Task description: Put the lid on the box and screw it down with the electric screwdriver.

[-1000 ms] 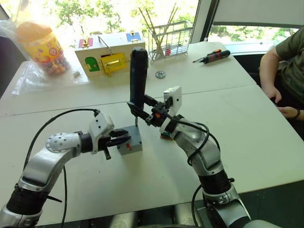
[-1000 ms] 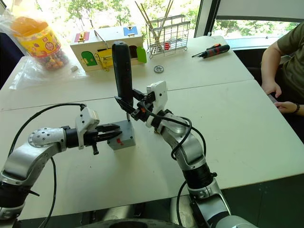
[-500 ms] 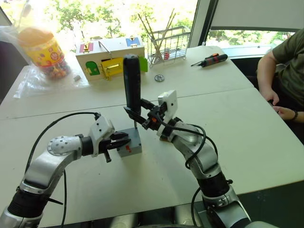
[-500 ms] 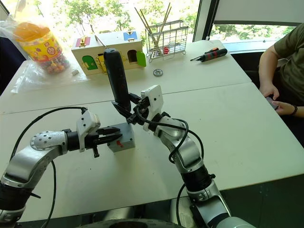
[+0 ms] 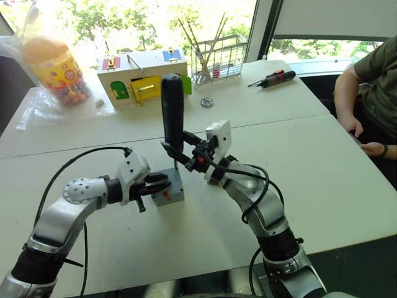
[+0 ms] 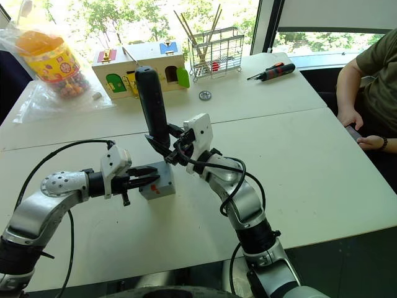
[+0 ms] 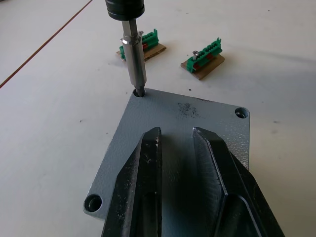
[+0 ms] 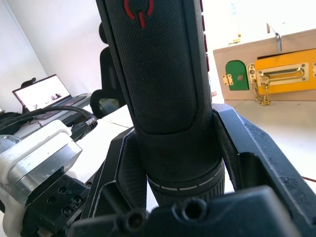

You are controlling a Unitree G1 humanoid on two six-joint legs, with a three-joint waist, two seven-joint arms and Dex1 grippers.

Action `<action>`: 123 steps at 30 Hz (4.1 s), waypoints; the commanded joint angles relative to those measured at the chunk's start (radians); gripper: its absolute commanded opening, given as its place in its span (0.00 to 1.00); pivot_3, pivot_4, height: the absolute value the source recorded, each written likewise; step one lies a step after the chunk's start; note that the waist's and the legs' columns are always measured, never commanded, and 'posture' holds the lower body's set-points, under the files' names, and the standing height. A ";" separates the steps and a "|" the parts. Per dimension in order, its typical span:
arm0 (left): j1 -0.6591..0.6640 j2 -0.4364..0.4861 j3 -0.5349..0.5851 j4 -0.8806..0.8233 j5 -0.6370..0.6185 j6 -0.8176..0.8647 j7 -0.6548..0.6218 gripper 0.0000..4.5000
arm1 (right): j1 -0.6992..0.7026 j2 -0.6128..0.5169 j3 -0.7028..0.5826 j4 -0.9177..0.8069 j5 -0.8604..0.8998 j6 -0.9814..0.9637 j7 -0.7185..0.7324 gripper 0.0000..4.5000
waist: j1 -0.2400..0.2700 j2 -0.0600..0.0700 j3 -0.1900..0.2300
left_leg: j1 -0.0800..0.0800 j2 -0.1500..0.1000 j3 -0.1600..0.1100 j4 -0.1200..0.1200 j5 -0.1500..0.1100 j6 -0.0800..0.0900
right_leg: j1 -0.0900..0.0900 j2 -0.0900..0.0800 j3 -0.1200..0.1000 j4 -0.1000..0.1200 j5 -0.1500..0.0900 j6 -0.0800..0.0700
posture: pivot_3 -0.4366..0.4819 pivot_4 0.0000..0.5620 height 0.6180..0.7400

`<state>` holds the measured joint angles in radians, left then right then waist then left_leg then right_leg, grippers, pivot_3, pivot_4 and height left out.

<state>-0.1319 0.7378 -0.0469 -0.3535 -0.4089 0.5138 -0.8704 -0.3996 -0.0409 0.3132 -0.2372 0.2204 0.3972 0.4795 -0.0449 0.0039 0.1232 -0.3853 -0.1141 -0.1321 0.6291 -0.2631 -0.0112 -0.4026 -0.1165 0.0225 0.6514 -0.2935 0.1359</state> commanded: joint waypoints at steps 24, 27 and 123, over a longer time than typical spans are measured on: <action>0.070 0.035 -0.001 0.051 0.028 0.007 -0.032 0.22 | 0.003 0.023 0.069 0.071 0.006 0.032 0.098 0.38 | -0.002 0.001 0.000 | 0.014 0.007 0.000 -0.008 -0.007 0.001 | 0.009 0.005 0.001 -0.004 -0.004 -0.007 | 0.48 0.27 1.00; 0.076 0.033 0.001 0.062 0.029 0.000 -0.034 0.22 | -0.008 0.032 0.044 0.054 0.019 0.028 0.094 0.38 | -0.001 0.001 0.000 | 0.014 0.007 0.000 -0.008 -0.007 0.001 | 0.009 0.005 0.001 -0.004 -0.004 -0.007 | 0.48 0.27 1.00; 0.019 0.036 0.023 0.050 -0.029 0.077 -0.029 0.22 | -0.040 -0.030 0.014 0.070 -0.003 -0.082 0.080 0.38 | 0.010 0.000 0.011 | 0.011 0.006 0.000 -0.009 -0.006 0.000 | 0.006 0.004 0.001 -0.004 -0.004 -0.007 | 0.48 0.27 1.00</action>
<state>-0.1313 0.7724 0.0114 -0.3178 -0.4641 0.5612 -0.9060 -0.4354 -0.0693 0.3027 -0.1874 0.2362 0.3162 0.5563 -0.0347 0.0042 0.1338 -0.3743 -0.1078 -0.1324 0.6204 -0.2693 -0.0110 -0.3964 -0.1119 0.0236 0.6471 -0.2979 0.1288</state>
